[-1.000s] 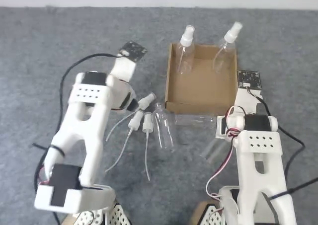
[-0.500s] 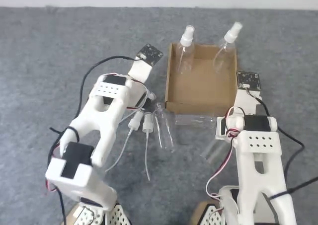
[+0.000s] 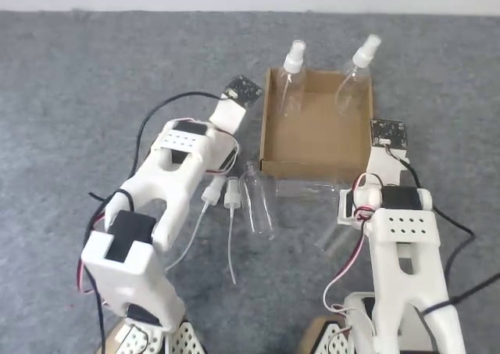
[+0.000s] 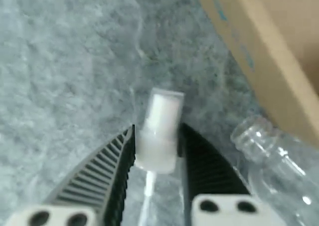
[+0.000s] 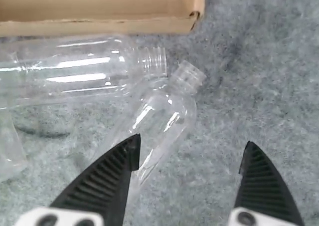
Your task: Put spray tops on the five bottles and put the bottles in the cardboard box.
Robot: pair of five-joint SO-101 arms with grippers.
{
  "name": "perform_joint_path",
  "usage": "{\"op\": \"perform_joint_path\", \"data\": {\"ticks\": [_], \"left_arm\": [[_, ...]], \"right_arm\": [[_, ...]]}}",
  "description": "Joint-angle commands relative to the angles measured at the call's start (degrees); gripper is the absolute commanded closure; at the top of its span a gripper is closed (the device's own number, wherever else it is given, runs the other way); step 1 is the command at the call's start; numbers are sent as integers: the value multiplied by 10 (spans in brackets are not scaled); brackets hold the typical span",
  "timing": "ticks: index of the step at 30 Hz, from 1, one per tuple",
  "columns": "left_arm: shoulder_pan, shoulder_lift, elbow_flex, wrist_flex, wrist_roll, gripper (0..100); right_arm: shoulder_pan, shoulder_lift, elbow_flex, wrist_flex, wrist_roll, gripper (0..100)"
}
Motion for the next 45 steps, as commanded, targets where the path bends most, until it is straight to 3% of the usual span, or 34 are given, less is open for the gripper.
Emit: {"op": "perform_joint_path", "data": {"ticks": [1, 11, 14, 19, 26, 45], "left_arm": [[-18, -8, -44, -1, 20, 937], [-104, -9, -202, 197, 41, 987], [-117, -7, -229, 192, 41, 963], [-95, -1, -254, 177, 42, 829], [-56, 42, -257, 171, 74, 828], [-55, 173, -283, 128, 76, 904]], "right_arm": [[0, -7, -4, -10, -7, 723], [0, -8, -53, 14, -5, 720], [0, -8, -70, 24, -6, 720], [-20, -7, -74, 24, -7, 719], [-101, -1, -70, 18, -47, 719], [-81, -2, -32, 22, -58, 719]]}}
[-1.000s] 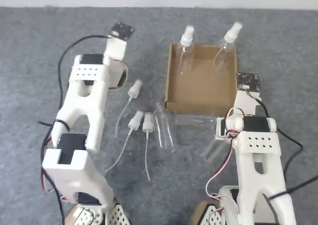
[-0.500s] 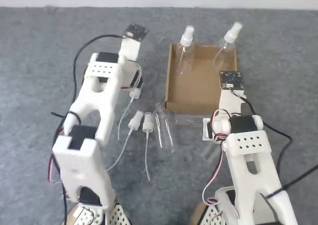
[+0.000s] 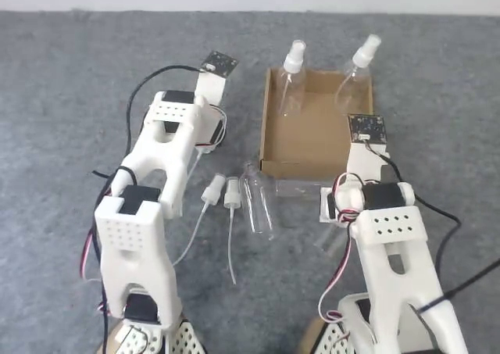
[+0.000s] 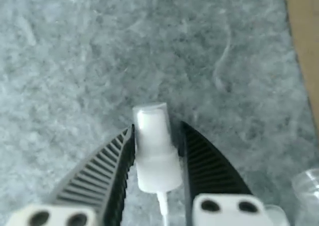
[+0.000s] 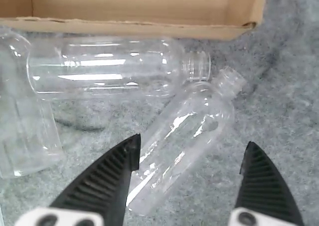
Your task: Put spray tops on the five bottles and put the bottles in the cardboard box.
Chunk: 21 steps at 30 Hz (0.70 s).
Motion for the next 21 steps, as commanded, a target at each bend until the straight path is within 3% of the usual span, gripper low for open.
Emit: {"op": "perform_joint_path", "data": {"ticks": [1, 3, 6, 15, 18, 21], "left_arm": [[2, -12, -24, -11, 7, 934], [2, -25, -25, -6, 8, 991], [1, -64, -26, 31, 7, 991], [-16, -279, -6, 222, 25, 991], [-10, -365, 70, 217, 33, 991], [0, -450, 182, 158, 33, 991]], "right_arm": [[7, -5, 2, 0, -8, 719], [7, -7, 9, -1, -7, 719], [7, -7, 9, -1, -6, 719], [23, -7, 9, -1, -6, 719], [43, -7, 9, -1, -9, 719], [40, -7, 9, -2, -11, 719]]}}
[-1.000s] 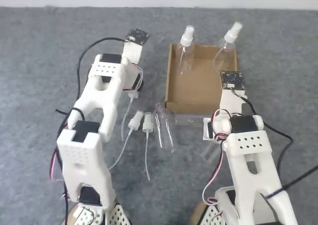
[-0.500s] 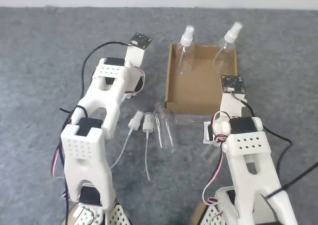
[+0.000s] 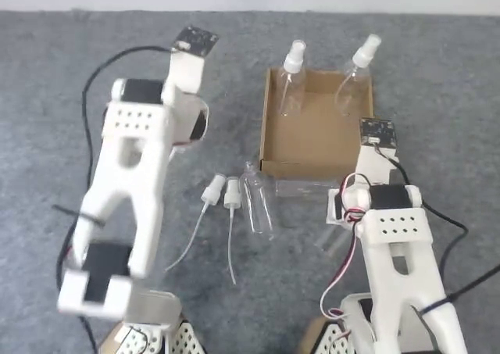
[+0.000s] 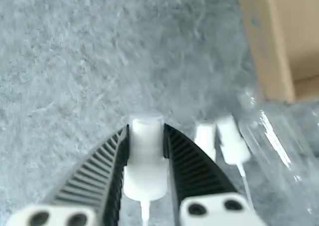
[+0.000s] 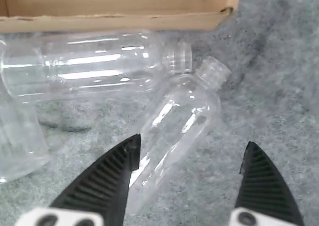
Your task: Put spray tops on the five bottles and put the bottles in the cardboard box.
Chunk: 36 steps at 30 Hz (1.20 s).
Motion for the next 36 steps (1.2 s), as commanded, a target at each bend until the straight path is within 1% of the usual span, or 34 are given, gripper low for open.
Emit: {"op": "perform_joint_path", "data": {"ticks": [1, 3, 5, 9, 13, 17, 20, 26, 29, 31, 33, 34, 36], "left_arm": [[10, -130, 123, -69, 9, 991], [12, -173, 197, -120, 10, 990], [12, -203, 257, -164, 10, 989], [8, -224, 325, -204, 9, 989], [7, -223, 354, -225, 7, 989], [8, -223, 379, -257, 7, 989], [9, -223, 384, -260, 9, 989], [10, -223, 384, -261, 9, 989], [9, -223, 385, -261, 9, 989], [8, -223, 385, -262, 9, 989], [8, -223, 385, -262, 9, 989], [8, -223, 385, -262, 9, 988], [9, -223, 385, -262, 9, 988]], "right_arm": [[3, -7, -7, -3, -10, 719], [1, -6, -10, -12, -26, 719], [-7, 0, -4, -47, -58, 719], [-37, 1, 23, -119, -89, 719], [-46, 8, 42, -137, -88, 719], [-28, 9, 59, -141, -86, 719], [-29, 9, 75, -144, -85, 719], [-26, 9, 135, -218, -85, 724], [-23, 8, 146, -218, -84, 724], [0, 6, 147, -207, -84, 724], [41, 3, 147, -204, -69, 725], [64, 3, 147, -204, -47, 734], [115, 3, 147, -199, 10, 786]]}}
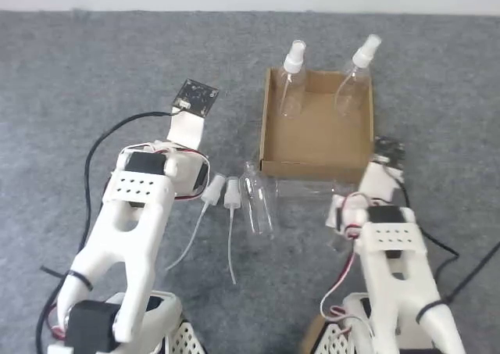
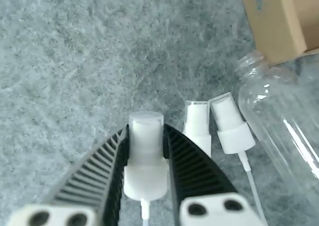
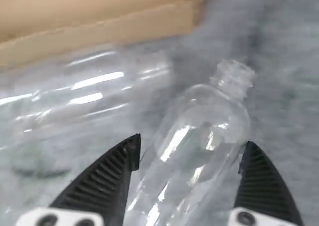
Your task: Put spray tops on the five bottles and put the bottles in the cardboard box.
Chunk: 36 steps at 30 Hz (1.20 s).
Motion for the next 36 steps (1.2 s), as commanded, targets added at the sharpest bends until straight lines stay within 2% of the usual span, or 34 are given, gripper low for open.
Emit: {"op": "perform_joint_path", "data": {"ticks": [1, 3, 5, 8, 10, 13, 18, 21, 31, 36], "left_arm": [[1, -29, -1, -12, 6, 988], [3, -29, -1, -12, 6, 988], [1, -29, -1, -12, 6, 988], [-1, -29, -1, -12, 6, 988], [1, -28, -1, -12, 7, 988], [0, -28, 0, -11, 6, 988], [-1, -28, -2, -9, 3, 987], [-2, -16, 0, -2, -19, 987], [-25, 192, -105, 16, -29, 986], [-24, 200, -113, 22, -30, 865]], "right_arm": [[91, -5, -7, 8, 94, 820], [141, -6, -9, 2, 180, 878], [184, -6, -22, 2, 301, 925], [268, -6, -39, 2, 504, 955], [314, -6, -47, -4, 605, 956], [364, -5, -64, -7, 703, 956], [434, 1, -92, -7, 824, 957], [442, 1, -90, -2, 874, 957], [429, -5, -45, -1, 873, 957], [447, -5, -40, -4, 876, 957]]}}
